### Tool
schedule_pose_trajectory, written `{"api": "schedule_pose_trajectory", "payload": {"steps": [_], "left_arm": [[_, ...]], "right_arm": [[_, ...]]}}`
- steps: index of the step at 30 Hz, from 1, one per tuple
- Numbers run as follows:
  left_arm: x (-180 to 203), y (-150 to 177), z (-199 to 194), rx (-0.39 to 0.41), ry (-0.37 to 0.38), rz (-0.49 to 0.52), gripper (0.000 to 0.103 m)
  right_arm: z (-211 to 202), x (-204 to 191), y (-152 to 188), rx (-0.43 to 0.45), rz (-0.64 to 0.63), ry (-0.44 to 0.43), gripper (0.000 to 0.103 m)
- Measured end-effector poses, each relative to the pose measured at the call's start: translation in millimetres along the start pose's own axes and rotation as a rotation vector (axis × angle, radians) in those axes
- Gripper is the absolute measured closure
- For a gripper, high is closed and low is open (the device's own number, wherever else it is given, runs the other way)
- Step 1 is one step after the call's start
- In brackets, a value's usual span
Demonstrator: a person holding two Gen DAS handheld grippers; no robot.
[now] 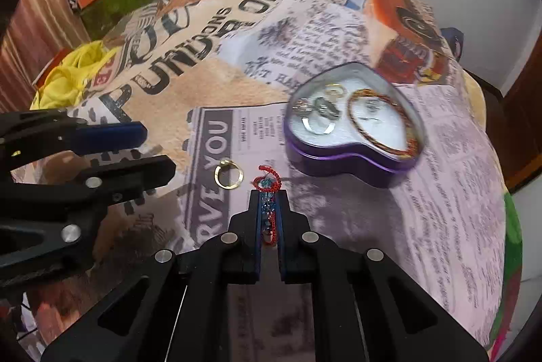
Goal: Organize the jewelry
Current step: 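Grasp the red-blue beaded bracelet with the right gripper while the left gripper grasps a gold ring, then carry the red bracelet in the right gripper and the gold ring in the left gripper to the tin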
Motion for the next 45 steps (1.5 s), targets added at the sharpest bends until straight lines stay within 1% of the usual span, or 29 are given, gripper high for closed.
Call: {"api": "schedule_pose_trajectory", "payload": {"steps": [4,12,13,15,16,18,20,21,25,28,34,36,41,45], "left_arm": [[10.4,-4.5,8.0,-0.015,0.004,0.017,0.067],[20.6,-9.4,37.8,-0.06,-0.024,0.037,0.068],[21.2,-9.7,38.7,-0.056,-0.03,0.041,0.07],[21.8,-10.0,39.5,-0.052,-0.025,0.044,0.078],[21.5,-10.5,40.2,-0.052,-0.024,0.043,0.084],[20.8,-11.2,41.3,-0.052,-0.024,0.041,0.09],[20.5,-12.9,42.2,-0.051,-0.019,0.04,0.099],[20.4,-12.9,42.4,-0.051,-0.018,0.038,0.1],[19.7,-14.9,39.4,-0.033,-0.025,0.036,0.103],[20.9,-15.6,34.1,-0.016,-0.032,0.041,0.103],[23.9,-20.3,23.2,0.009,-0.021,0.04,0.103],[25.9,-21.0,22.0,0.0,-0.004,0.051,0.103],[23.6,-24.6,30.5,-0.029,-0.028,0.056,0.1],[20.4,-24.4,43.7,-0.076,-0.006,0.037,0.1]], "right_arm": [[-15.4,14.6,5.9,0.038,0.03,0.001,0.097],[-32.7,32.9,6.5,0.093,0.062,0.003,0.097],[-34.4,34.4,6.3,0.099,0.064,0.004,0.097],[-37.2,37.1,5.9,0.111,0.067,0.004,0.097],[-38.0,38.7,5.8,0.115,0.068,0.005,0.097],[-38.9,40.5,4.8,0.121,0.07,0.003,0.097],[-39.8,41.5,4.7,0.125,0.073,0.003,0.097],[-40.0,42.0,5.0,0.127,0.076,0.003,0.097],[-42.0,44.2,3.9,0.135,0.085,0.002,0.097],[-46.7,45.5,3.5,0.144,0.085,0.009,0.097],[-60.3,51.0,-0.8,0.176,0.096,0.02,0.097],[-64.4,52.9,-2.3,0.187,0.097,0.025,0.097],[-68.0,56.6,-4.8,0.199,0.104,0.025,0.097],[-66.0,58.9,-4.0,0.195,0.109,0.022,0.096]]}}
Point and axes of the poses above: each gripper's, at about its wrist camera, not at the fingertips, and z roughly the way its jaws point, x to its right, y to its underside, the point moved 7 cm from there along z, roughly the way its jaws point, and after that the axes turned 6 degrees about -x, right-handed, at the moved point
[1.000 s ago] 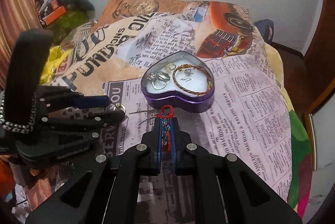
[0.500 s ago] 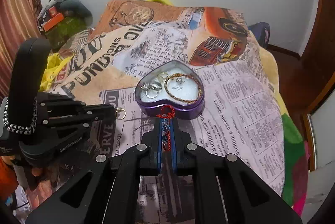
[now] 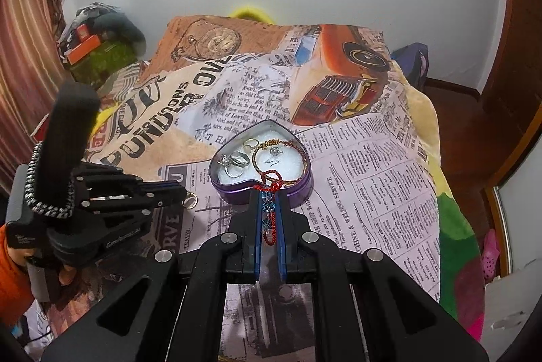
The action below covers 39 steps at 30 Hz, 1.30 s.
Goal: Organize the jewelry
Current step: 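Carry the red bracelet in the right gripper and the gold ring in the left gripper to the tin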
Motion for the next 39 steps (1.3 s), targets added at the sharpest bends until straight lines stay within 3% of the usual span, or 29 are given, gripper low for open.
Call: {"api": "schedule_pose_trajectory", "payload": {"steps": [16,26,39], "left_arm": [[5.5,-6.9,15.2,-0.021,0.012,0.03,0.097],[13.9,-5.2,-6.9,0.067,-0.048,0.073,0.098],[20.6,-35.4,-43.5,0.17,-0.016,0.059,0.098]], "right_arm": [[7.0,4.2,0.9,-0.015,0.006,0.001,0.096],[0.6,5.7,-11.2,0.013,0.007,0.007,0.096],[-2.3,11.2,-31.7,0.054,0.016,0.003,0.097]]}}
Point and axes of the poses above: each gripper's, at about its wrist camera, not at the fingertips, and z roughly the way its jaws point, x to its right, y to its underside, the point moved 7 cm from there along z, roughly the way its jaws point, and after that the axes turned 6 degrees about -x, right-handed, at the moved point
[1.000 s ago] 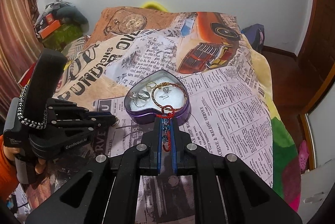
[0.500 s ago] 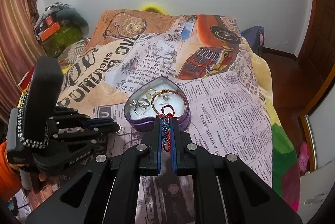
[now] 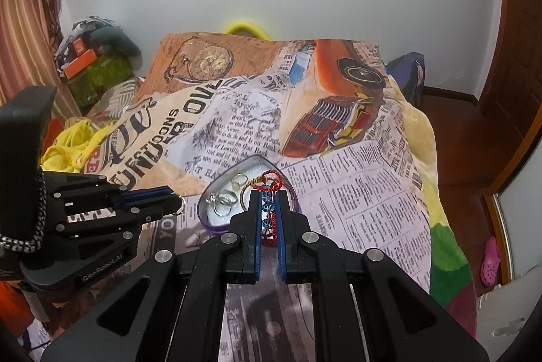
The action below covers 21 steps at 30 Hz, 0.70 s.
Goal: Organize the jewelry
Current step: 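Carry the red bracelet in the right gripper and the gold ring in the left gripper to the tin, then open both grippers to drop the bracelet and ring into the tin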
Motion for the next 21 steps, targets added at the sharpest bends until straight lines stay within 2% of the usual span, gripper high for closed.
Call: {"api": "schedule_pose_trajectory", "payload": {"steps": [8,21], "left_arm": [[3.4,-20.2,0.8,0.03,0.026,-0.011,0.098],[5.1,-33.2,32.4,0.0,0.061,-0.028,0.098]], "right_arm": [[11.2,0.4,-6.5,-0.001,-0.002,-0.01,0.096],[43.4,4.9,-3.5,-0.063,-0.005,-0.032,0.096]]}}
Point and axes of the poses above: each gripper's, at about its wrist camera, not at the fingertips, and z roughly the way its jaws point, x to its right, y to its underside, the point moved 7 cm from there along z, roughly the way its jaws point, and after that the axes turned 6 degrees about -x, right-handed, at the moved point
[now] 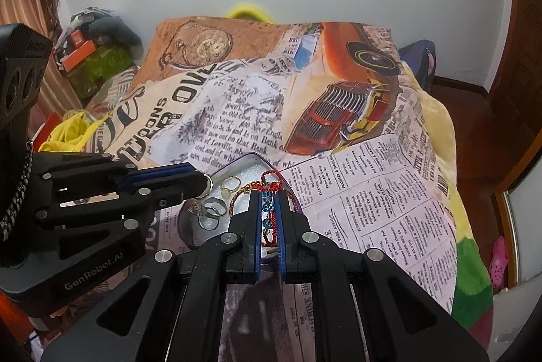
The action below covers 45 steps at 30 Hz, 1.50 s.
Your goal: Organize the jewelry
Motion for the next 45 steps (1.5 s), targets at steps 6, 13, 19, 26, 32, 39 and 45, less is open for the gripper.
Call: {"api": "schedule_pose_trajectory", "payload": {"steps": [6,13,19,26,32,39,45], "left_arm": [[0.0,2.0,10.6,-0.027,0.019,-0.006,0.098],[0.4,7.5,15.5,-0.052,0.03,-0.009,0.098],[0.6,9.3,8.1,-0.045,0.027,-0.012,0.098],[0.7,8.7,-19.3,-0.004,0.011,-0.021,0.097],[6.5,4.4,-72.4,0.092,-0.007,-0.024,0.097],[24.6,3.7,-160.9,0.272,-0.054,-0.003,0.095],[49.3,17.4,-243.4,0.471,-0.11,0.027,0.074]], "right_arm": [[10.3,2.3,2.9,-0.028,0.001,0.0,0.096],[16.1,4.3,7.4,-0.063,0.01,-0.011,0.096],[14.7,4.4,9.1,-0.093,0.025,-0.031,0.092],[-10.0,0.4,5.2,-0.042,0.008,0.011,0.071],[-53.7,-3.4,-2.7,0.048,-0.004,0.059,0.071],[-143.0,-15.7,-11.8,0.245,-0.009,0.113,0.071],[-229.4,-39.6,-4.4,0.461,-0.024,0.164,0.071]]}}
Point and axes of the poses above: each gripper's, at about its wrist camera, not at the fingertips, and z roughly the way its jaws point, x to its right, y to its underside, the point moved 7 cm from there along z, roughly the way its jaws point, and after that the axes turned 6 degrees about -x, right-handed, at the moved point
